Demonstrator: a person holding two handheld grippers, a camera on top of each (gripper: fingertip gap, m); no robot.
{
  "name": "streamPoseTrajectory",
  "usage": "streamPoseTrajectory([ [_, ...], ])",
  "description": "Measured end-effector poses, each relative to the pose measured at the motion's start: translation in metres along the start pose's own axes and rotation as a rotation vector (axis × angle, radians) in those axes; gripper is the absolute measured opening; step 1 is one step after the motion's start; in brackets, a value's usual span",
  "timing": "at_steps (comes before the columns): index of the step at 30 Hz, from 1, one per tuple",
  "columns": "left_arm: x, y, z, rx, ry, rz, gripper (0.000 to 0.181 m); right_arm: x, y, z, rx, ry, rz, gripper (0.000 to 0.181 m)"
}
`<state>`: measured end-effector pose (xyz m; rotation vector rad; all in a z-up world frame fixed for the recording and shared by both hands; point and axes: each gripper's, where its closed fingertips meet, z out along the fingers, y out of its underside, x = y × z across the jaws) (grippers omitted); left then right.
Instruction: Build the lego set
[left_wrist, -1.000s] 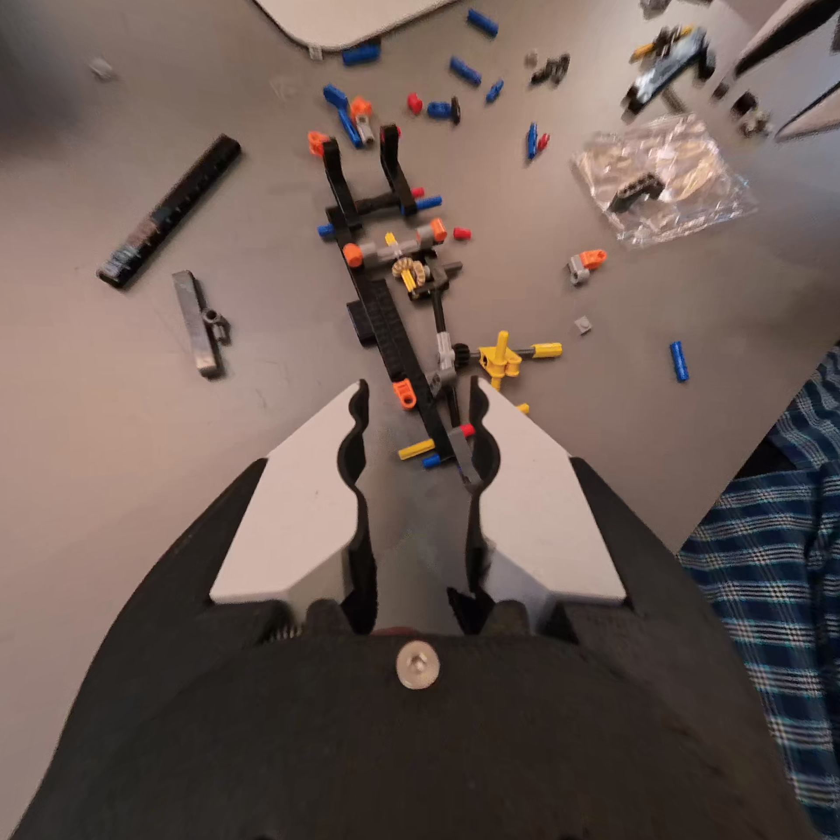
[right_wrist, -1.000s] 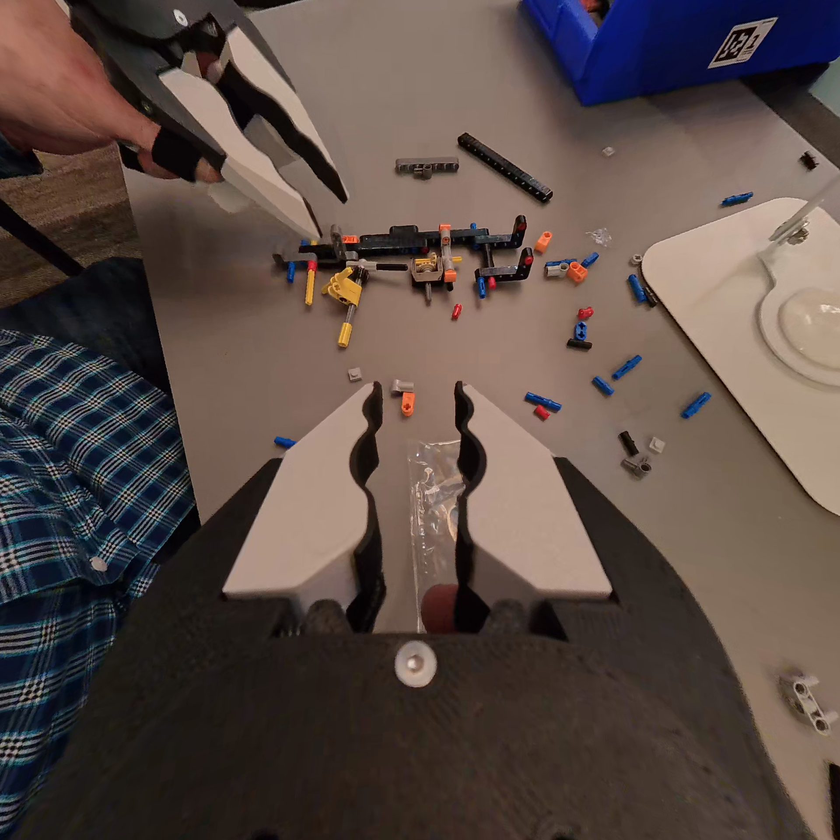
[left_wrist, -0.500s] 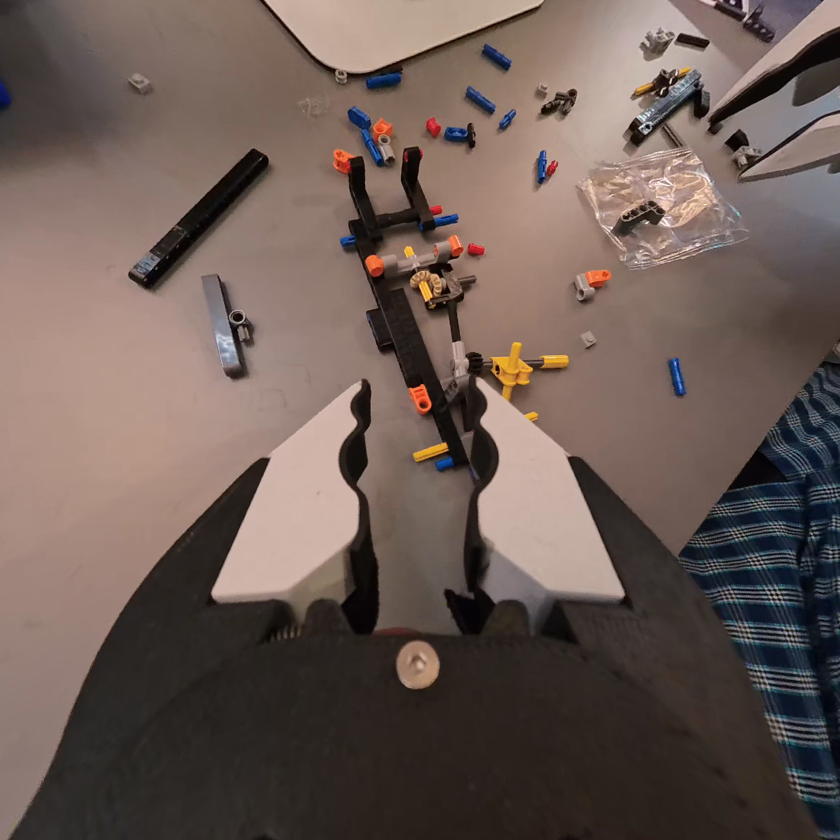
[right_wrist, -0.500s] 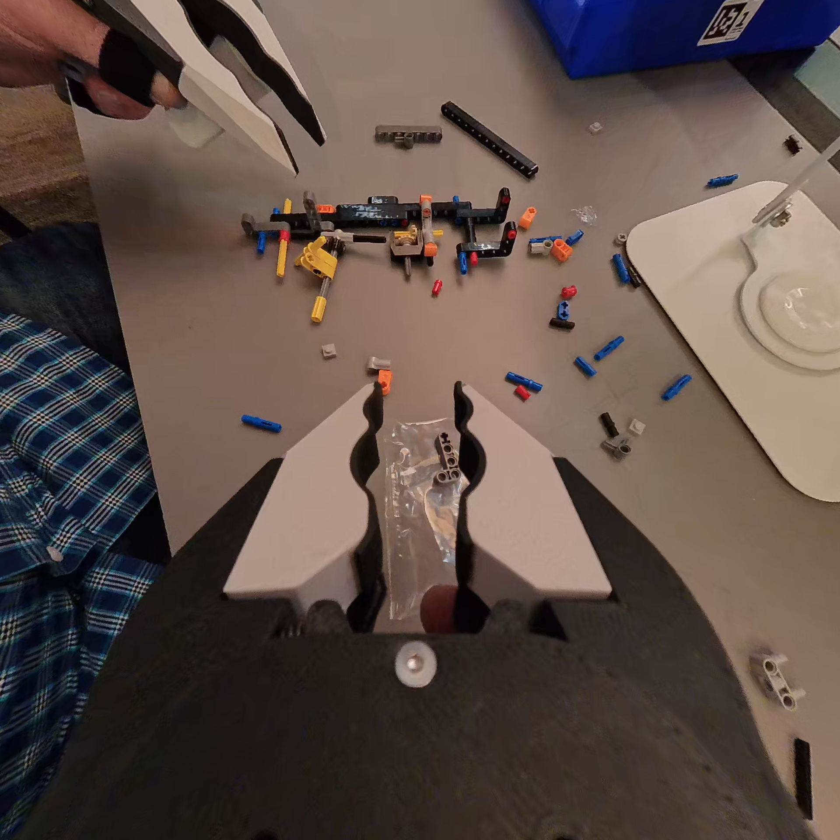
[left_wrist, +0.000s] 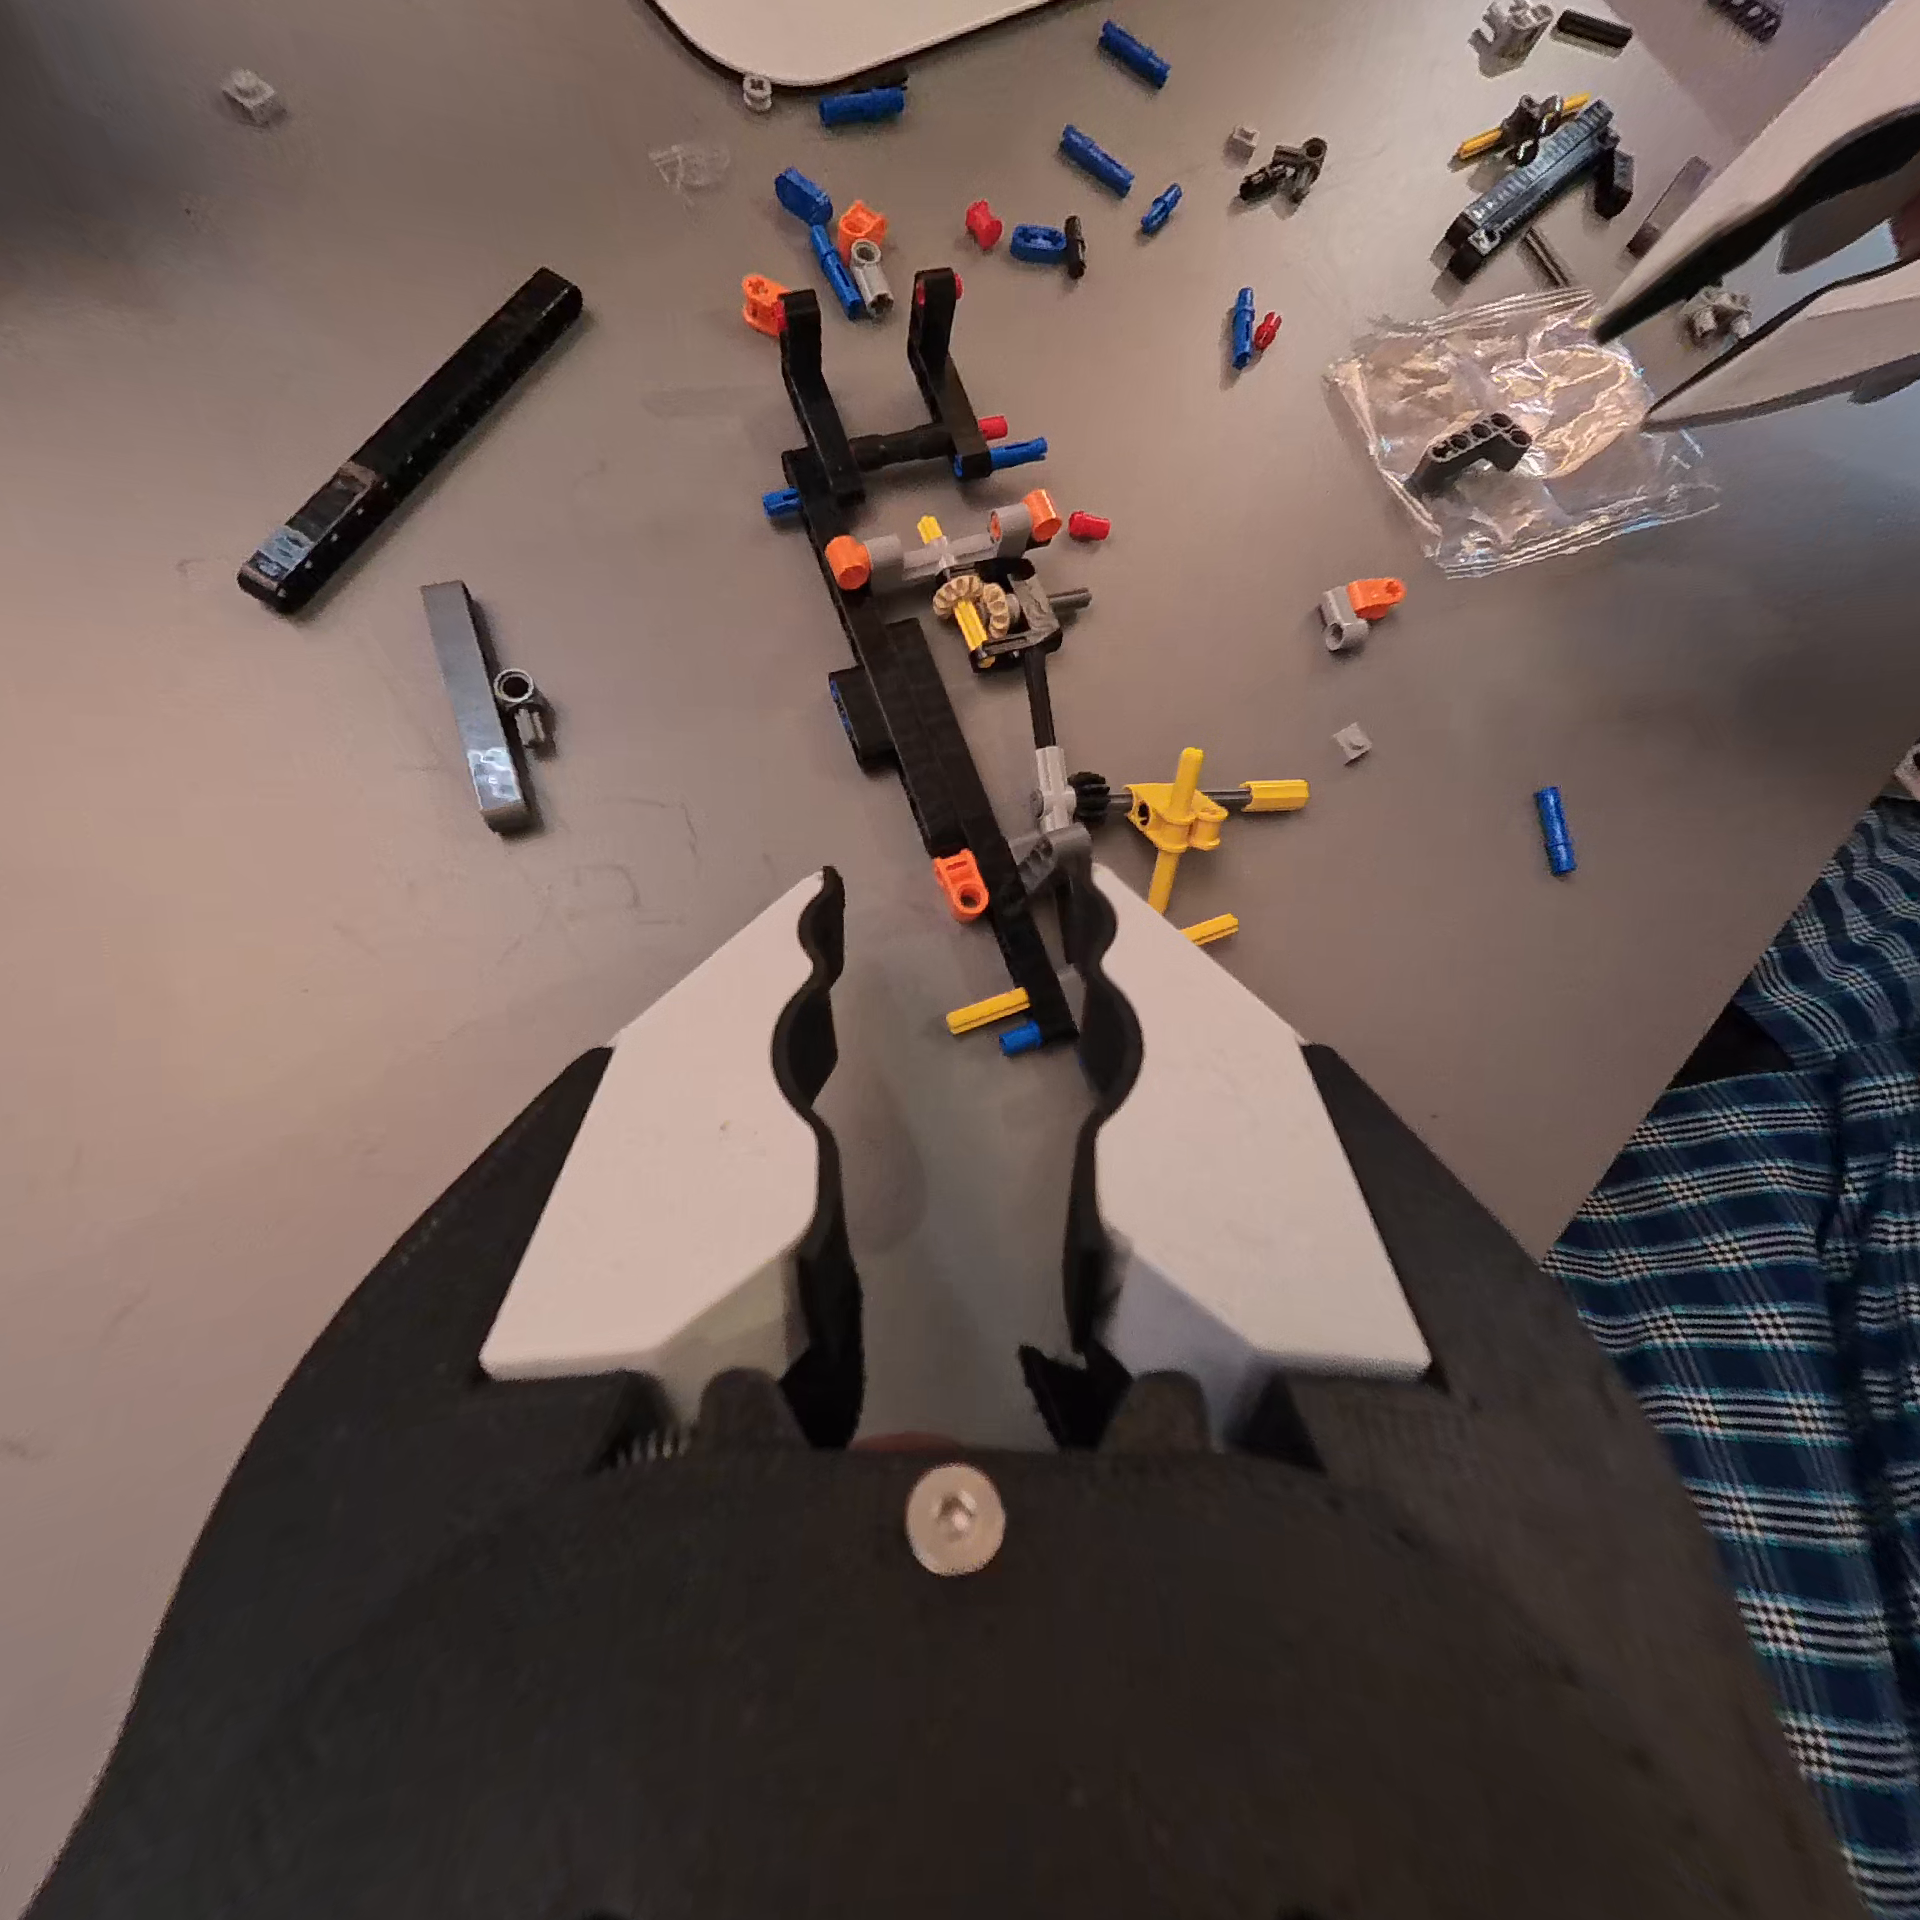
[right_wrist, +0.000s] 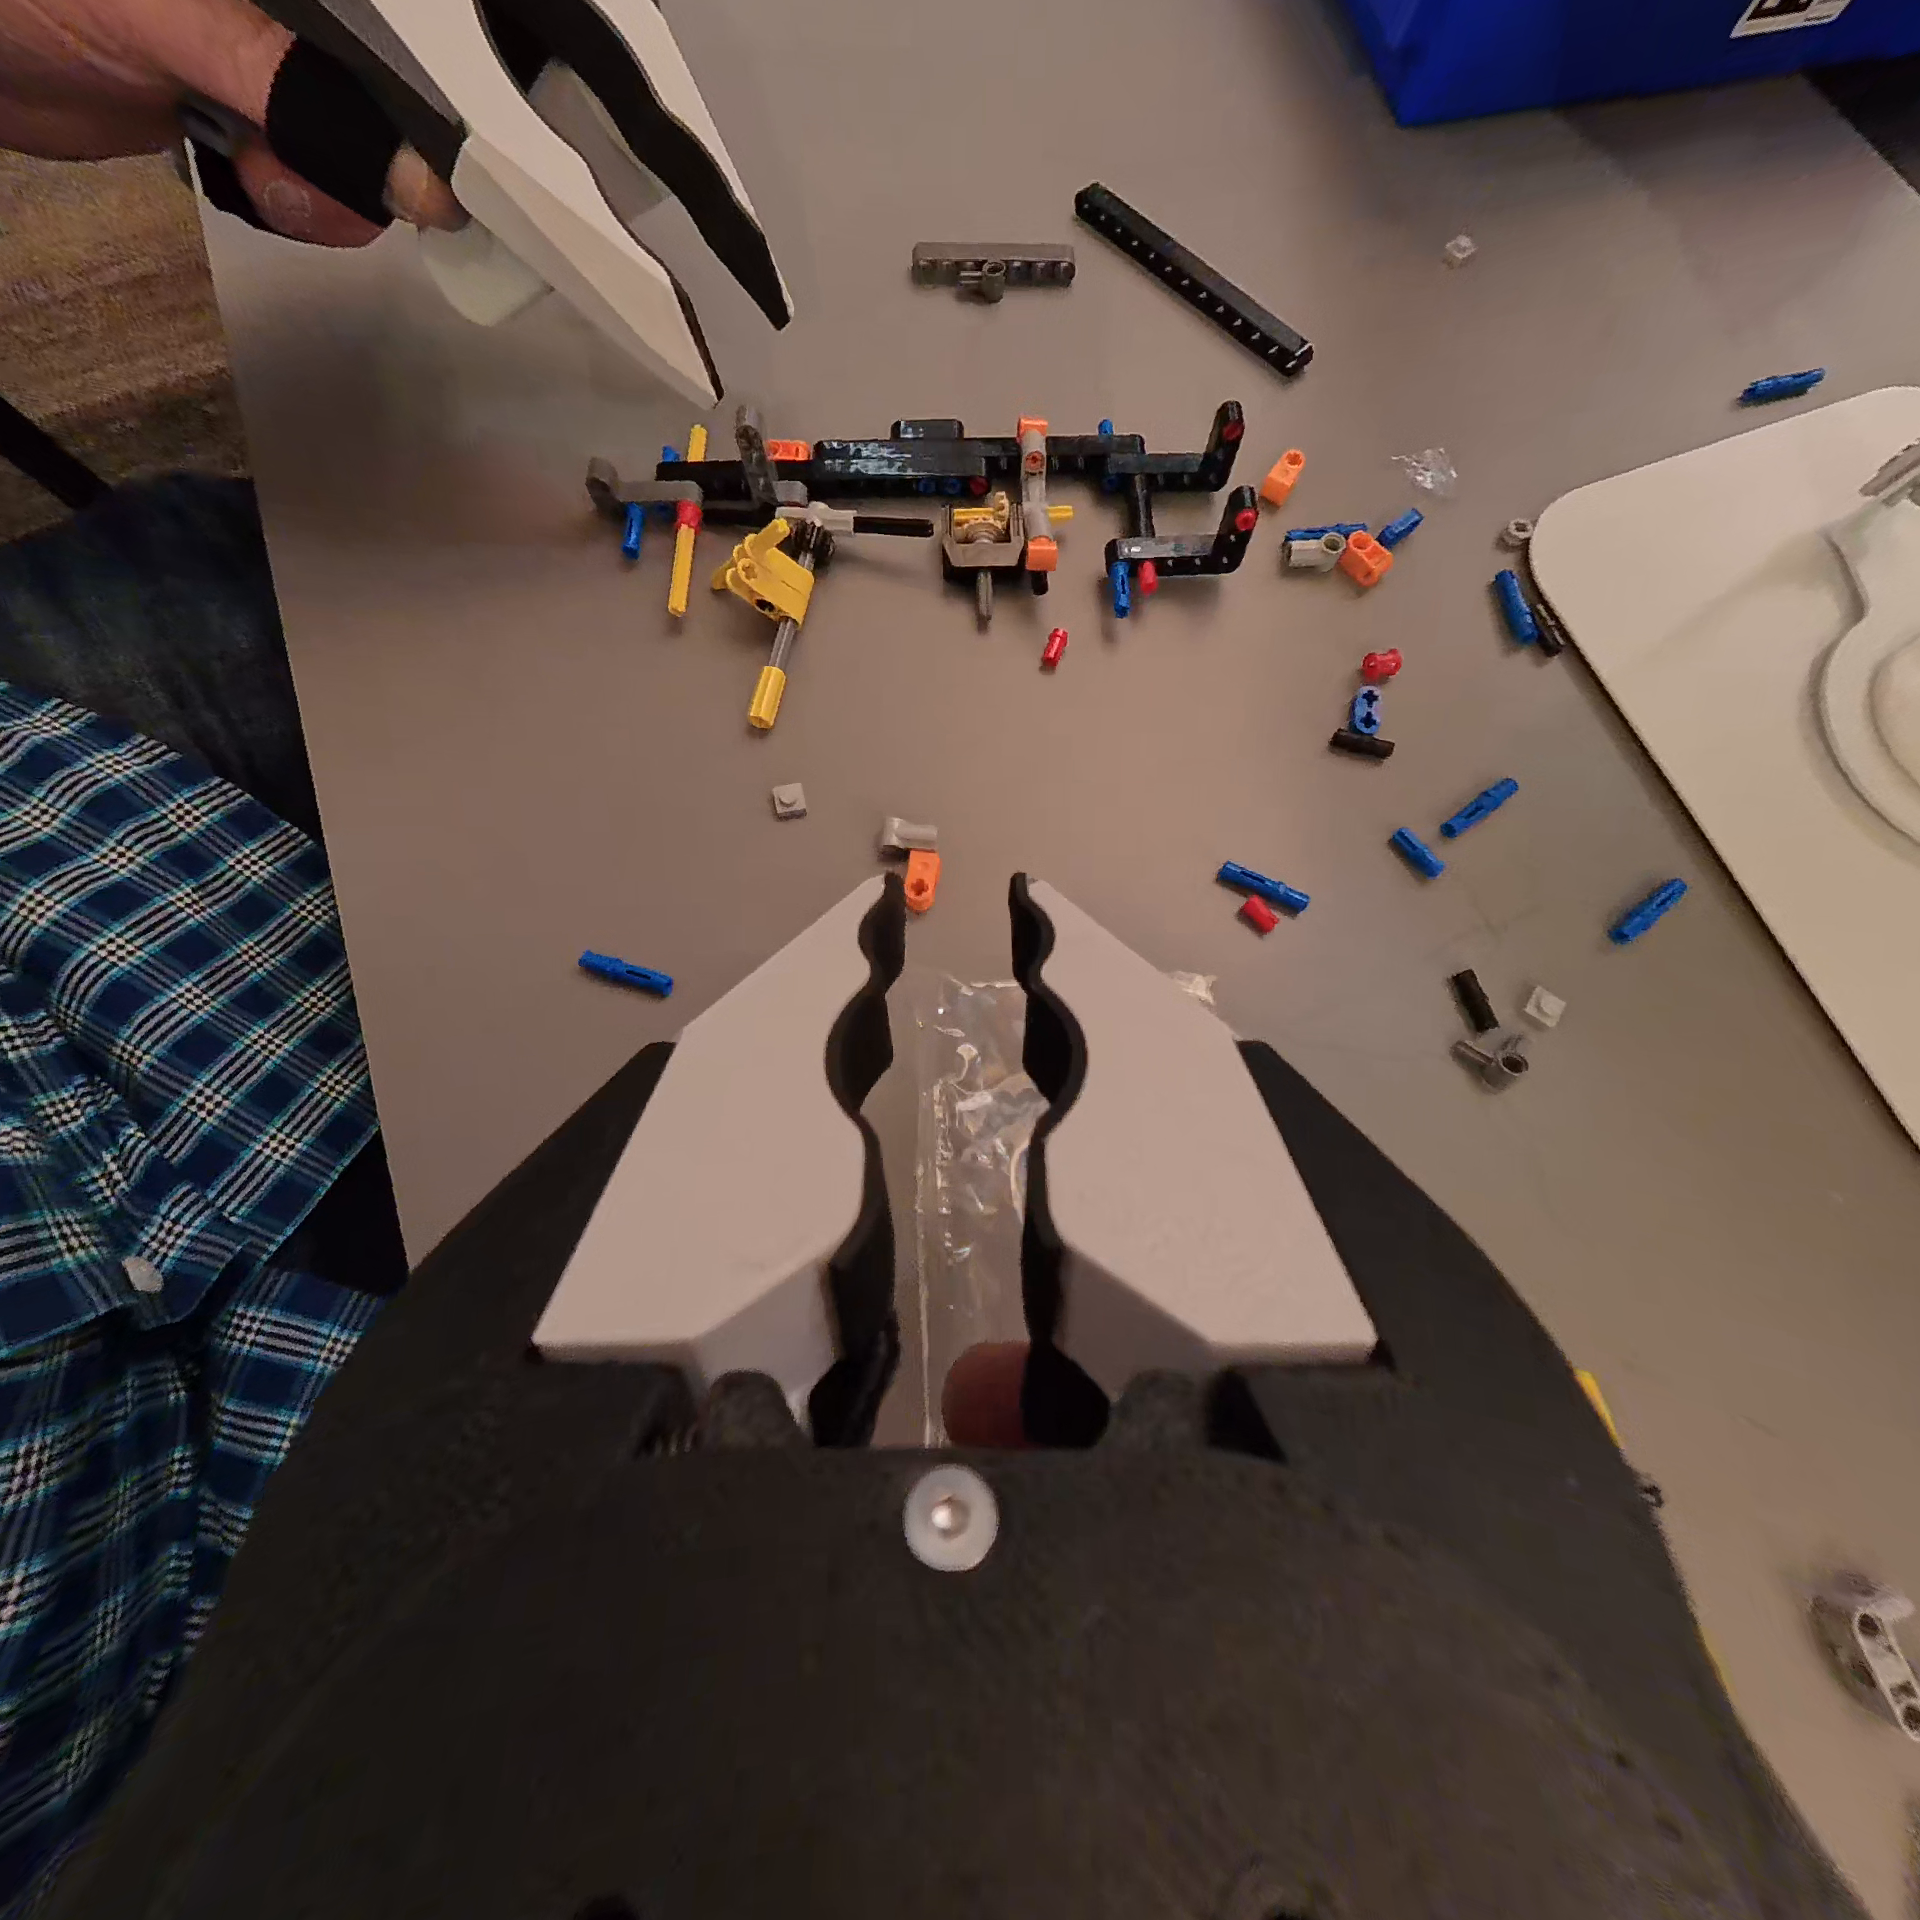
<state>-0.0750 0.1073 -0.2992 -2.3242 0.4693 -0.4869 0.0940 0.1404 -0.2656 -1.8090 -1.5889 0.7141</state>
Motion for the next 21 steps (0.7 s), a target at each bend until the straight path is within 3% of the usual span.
streamPoseTrajectory([
  [5,0.001,-0.002,-0.001,0.007,0.017,-0.008,0.041,-0.006,-0.004,0.012,-0.011,-0.026,0.003,0.011],
  [11,0.007,0.001,0.006,-0.011,0.041,-0.001,0.040,-0.013,-0.016,0.046,-0.052,-0.066,-0.034,0.014],
  [21,0.006,0.001,0.009,-0.002,0.076,-0.016,0.039,0.008,-0.027,0.105,-0.136,-0.072,-0.086,0.016],
])
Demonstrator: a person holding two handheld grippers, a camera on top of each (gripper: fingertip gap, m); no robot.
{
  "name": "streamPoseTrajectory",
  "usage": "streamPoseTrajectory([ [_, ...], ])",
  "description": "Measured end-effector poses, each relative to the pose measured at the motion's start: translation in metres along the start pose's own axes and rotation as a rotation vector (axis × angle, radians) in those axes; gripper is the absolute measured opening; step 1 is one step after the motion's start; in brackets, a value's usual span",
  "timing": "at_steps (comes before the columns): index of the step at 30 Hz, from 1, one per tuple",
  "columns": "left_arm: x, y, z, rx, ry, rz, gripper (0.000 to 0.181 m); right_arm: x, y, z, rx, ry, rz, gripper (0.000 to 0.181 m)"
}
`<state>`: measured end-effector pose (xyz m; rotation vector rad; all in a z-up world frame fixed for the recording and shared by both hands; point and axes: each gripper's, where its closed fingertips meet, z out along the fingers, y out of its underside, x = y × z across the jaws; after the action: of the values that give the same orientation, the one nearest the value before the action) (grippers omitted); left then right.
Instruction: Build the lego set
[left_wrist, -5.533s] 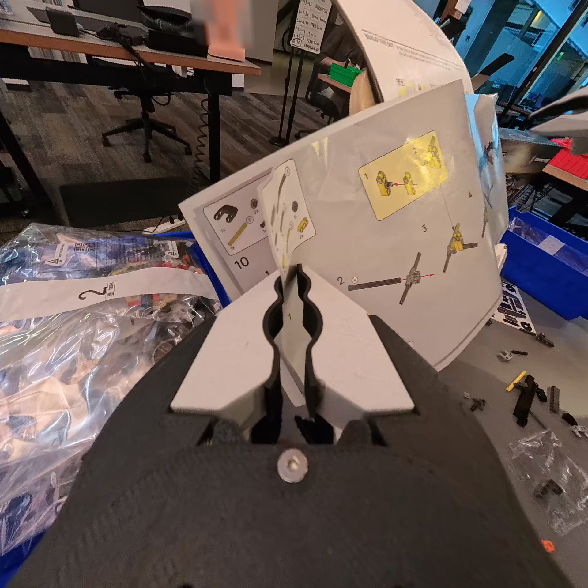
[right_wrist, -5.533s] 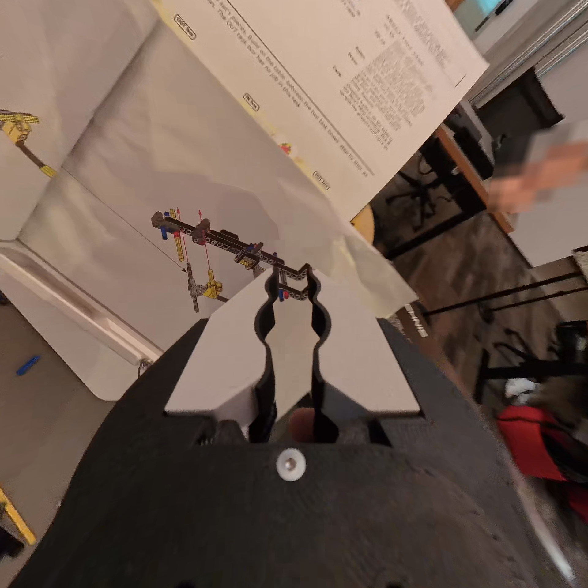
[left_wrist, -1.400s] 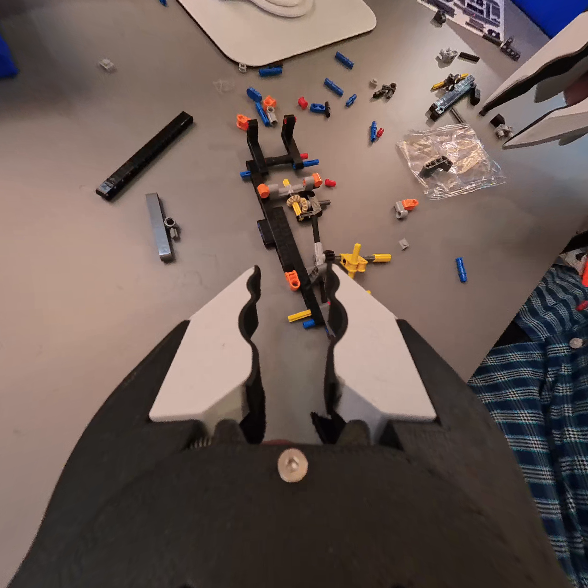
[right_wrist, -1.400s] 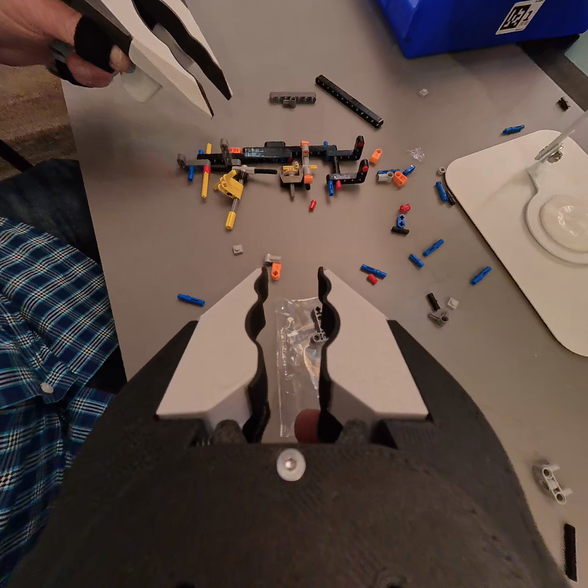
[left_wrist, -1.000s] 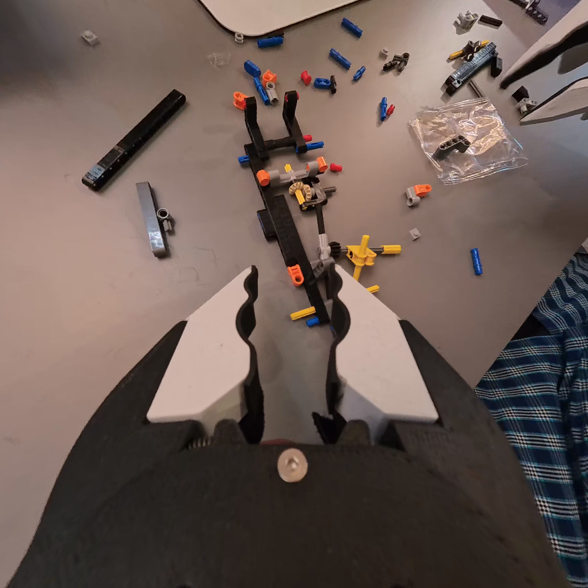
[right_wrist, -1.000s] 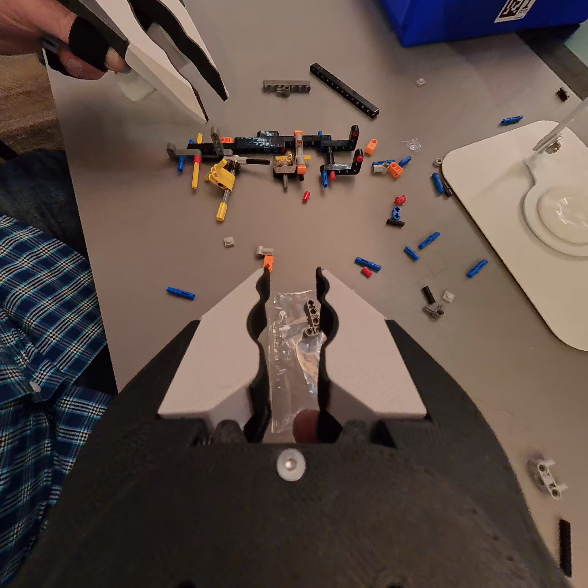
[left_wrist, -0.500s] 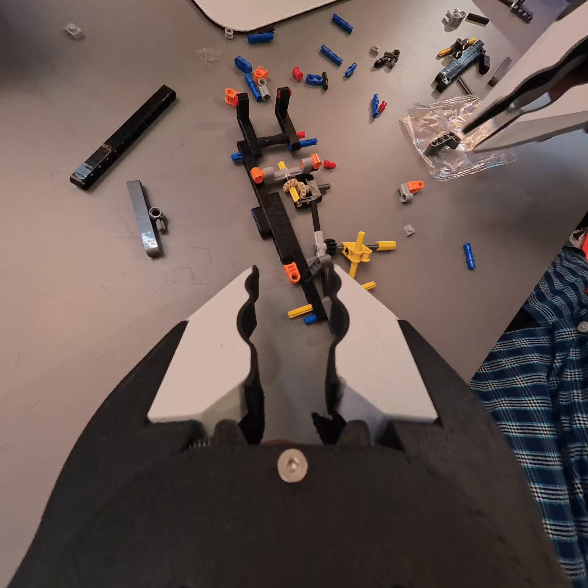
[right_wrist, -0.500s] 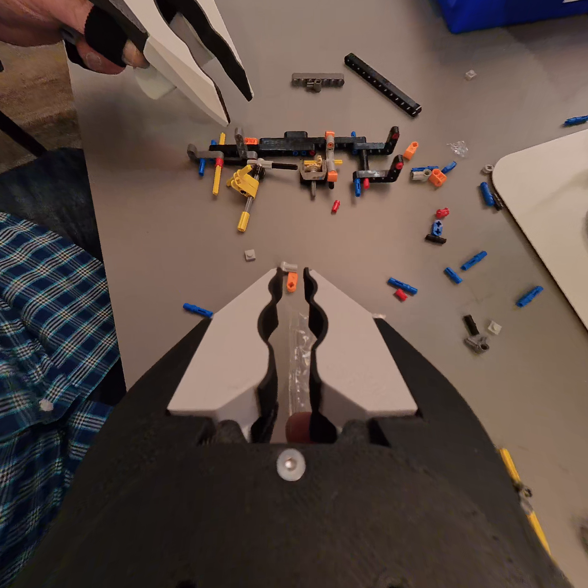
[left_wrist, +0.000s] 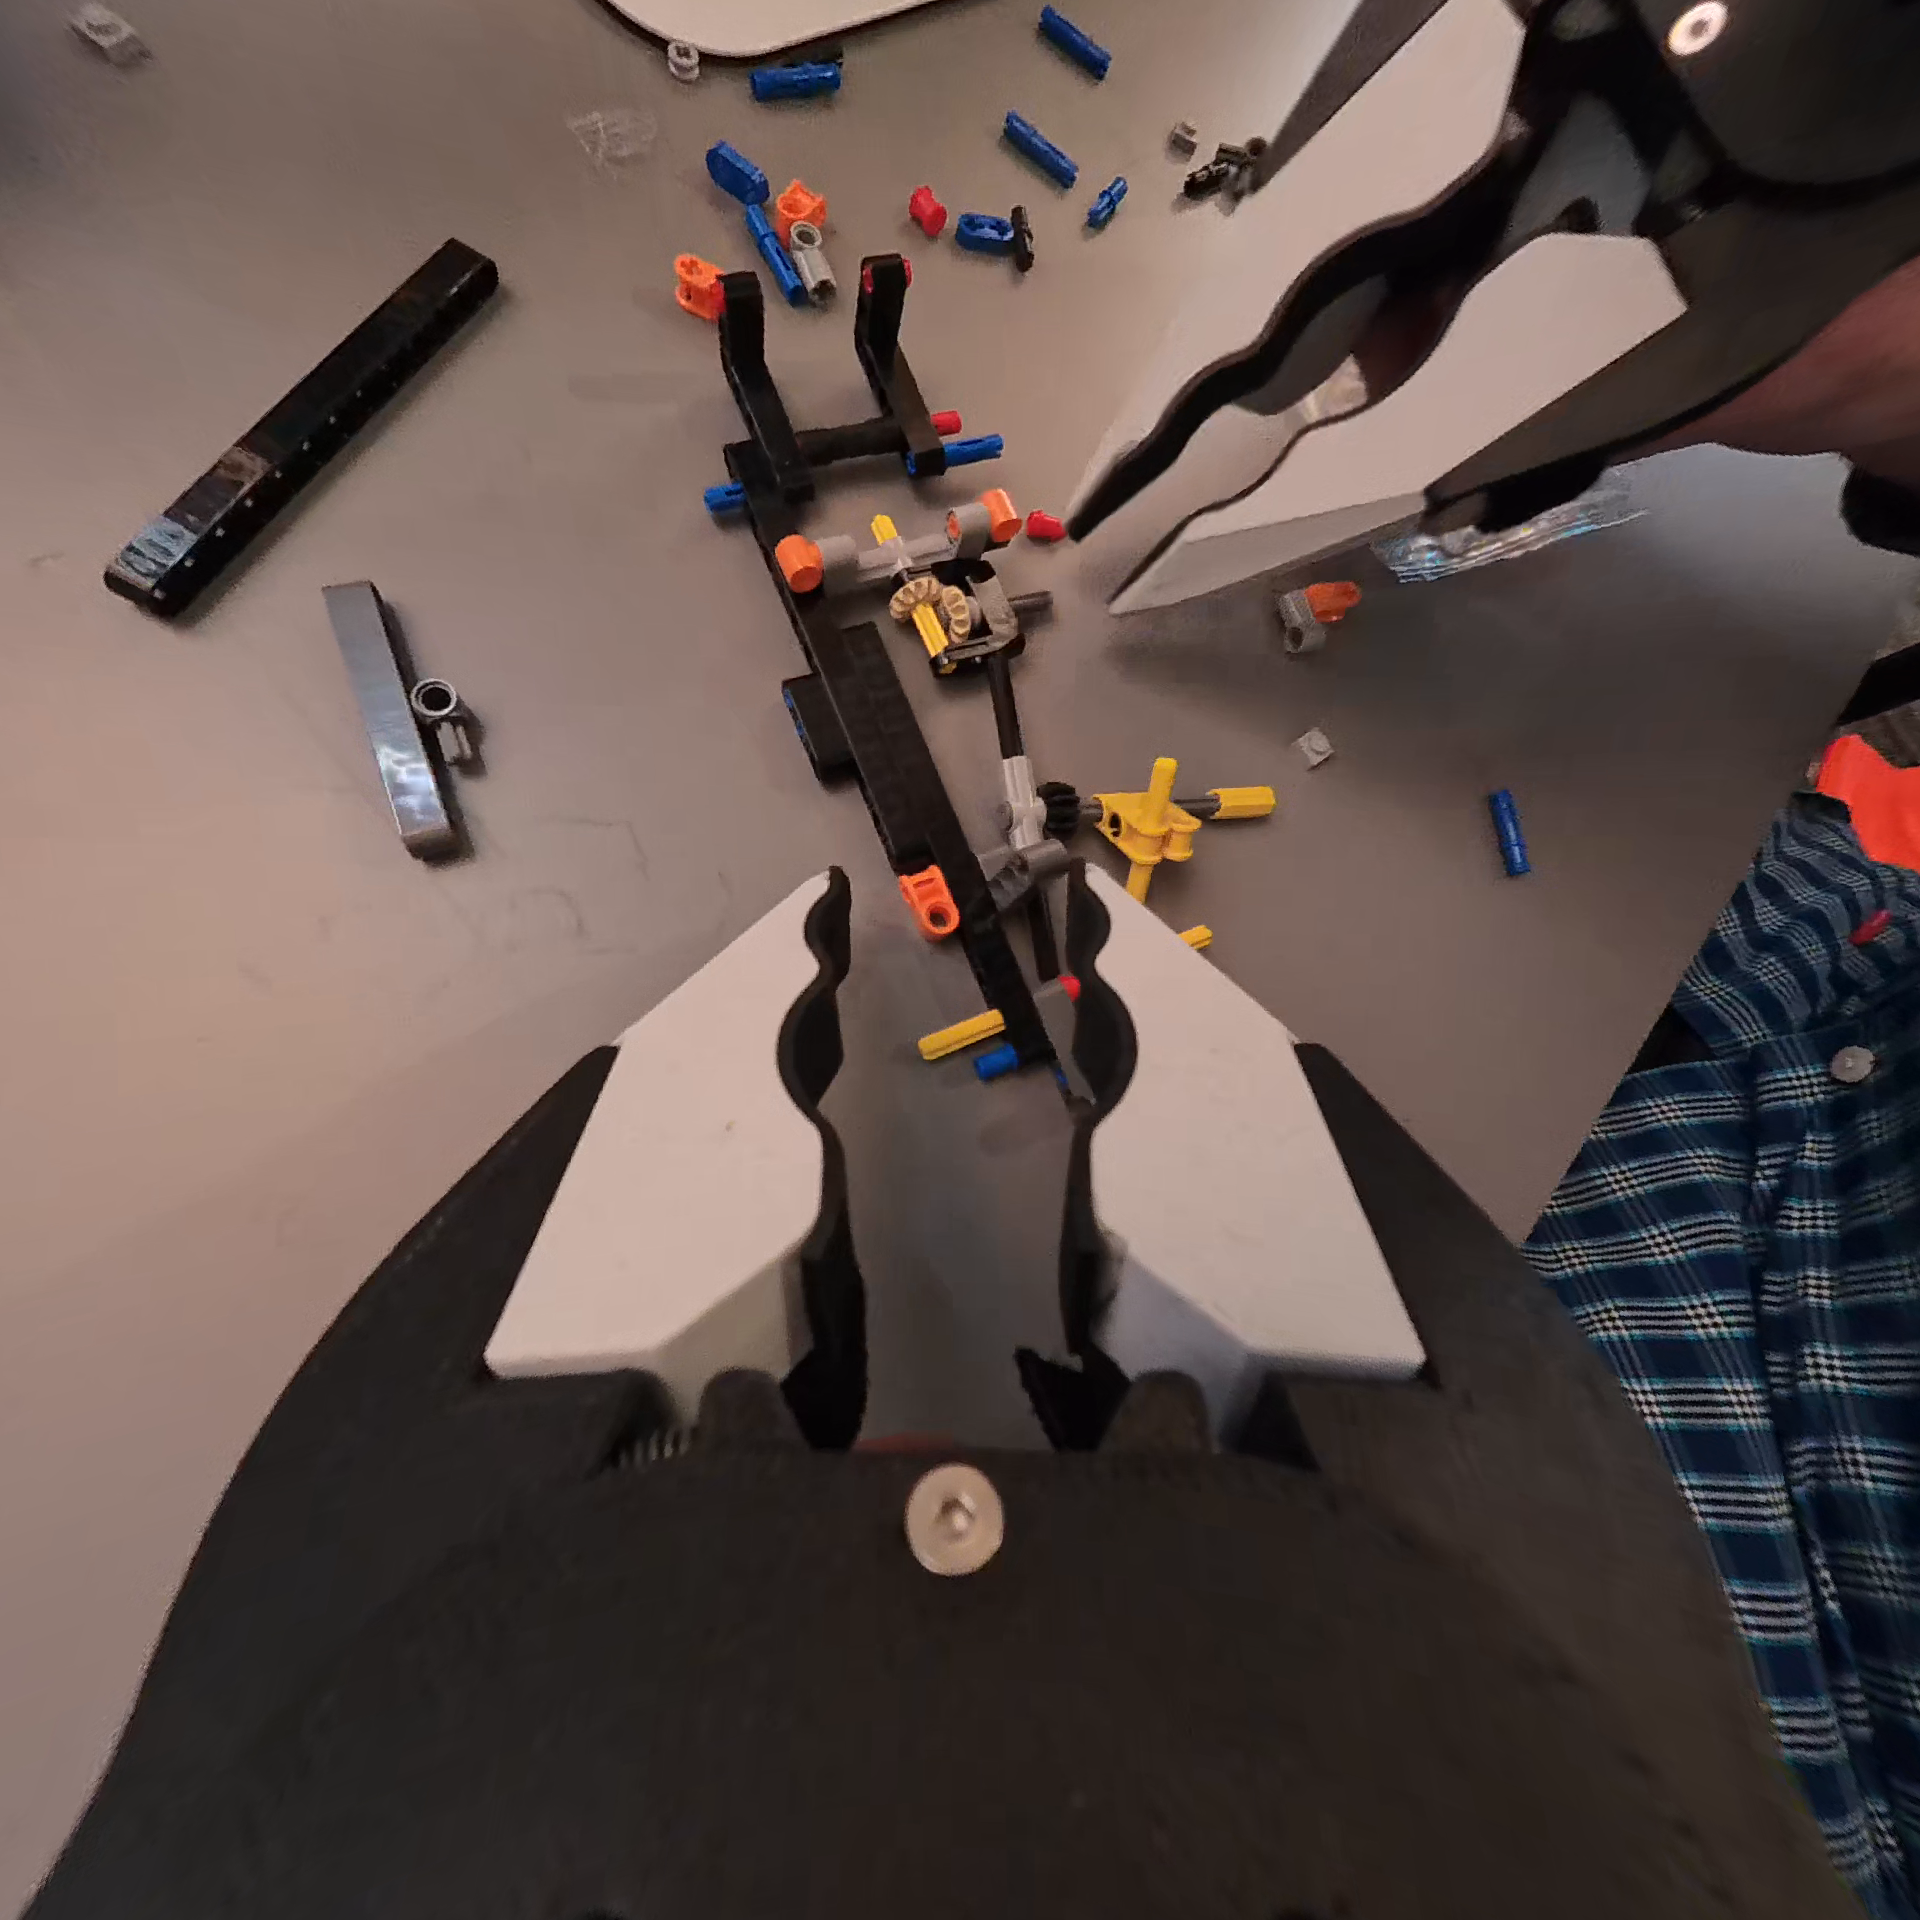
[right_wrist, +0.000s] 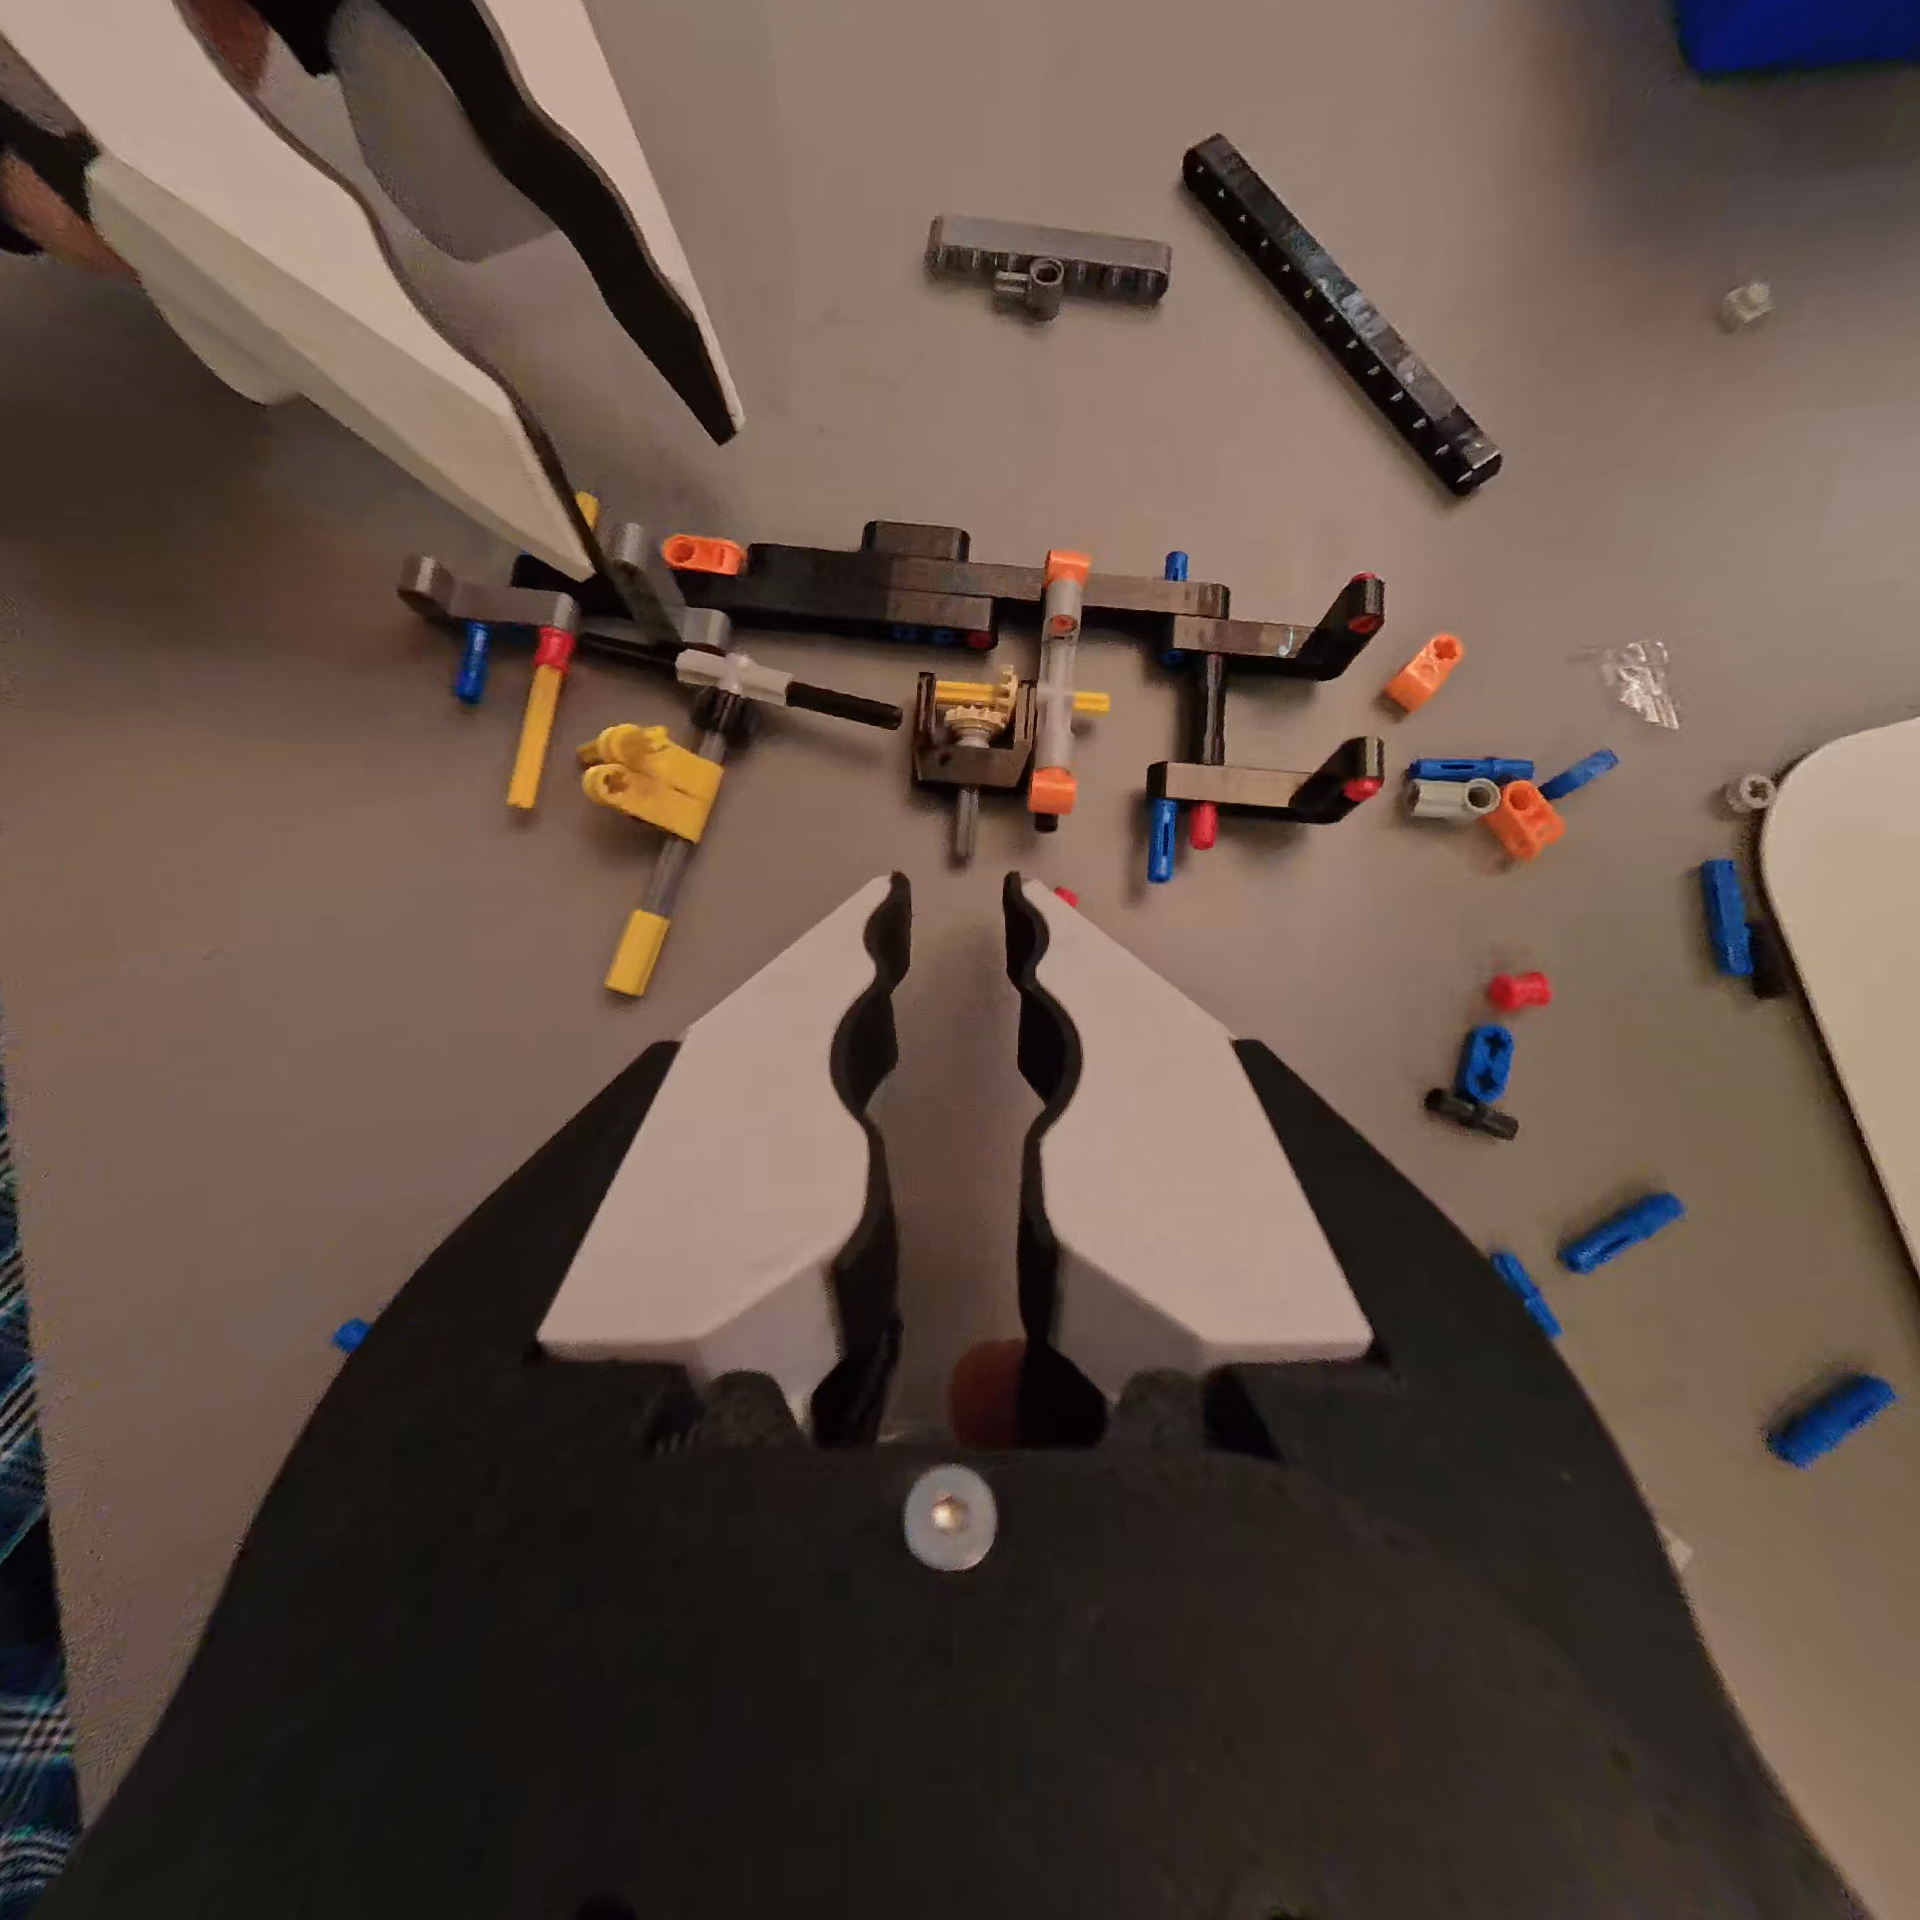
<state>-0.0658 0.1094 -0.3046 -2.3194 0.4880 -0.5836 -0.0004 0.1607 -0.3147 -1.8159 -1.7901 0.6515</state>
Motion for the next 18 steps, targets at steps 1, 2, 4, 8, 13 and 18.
streamPoseTrajectory([
  [1,0.000,0.000,0.001,0.002,0.007,-0.004,0.039,0.000,0.000,0.003,-0.009,-0.008,-0.002,0.015],
  [2,0.000,0.000,0.002,0.003,0.013,-0.006,0.039,-0.001,0.001,0.007,-0.019,-0.014,-0.002,0.014],
  [4,0.000,0.000,0.004,0.001,0.023,-0.008,0.039,0.000,0.003,0.012,-0.034,-0.004,-0.014,0.014],
  [8,0.001,0.002,0.006,-0.005,0.041,-0.017,0.039,0.000,-0.003,0.017,-0.015,0.010,-0.021,0.005],
  [13,0.001,0.004,0.008,-0.013,0.051,-0.017,0.040,0.000,-0.007,0.018,0.002,0.000,-0.021,0.002],
  [18,0.003,0.007,0.011,-0.024,0.065,-0.022,0.039,-0.002,-0.019,0.011,0.012,-0.008,-0.030,0.001],
])
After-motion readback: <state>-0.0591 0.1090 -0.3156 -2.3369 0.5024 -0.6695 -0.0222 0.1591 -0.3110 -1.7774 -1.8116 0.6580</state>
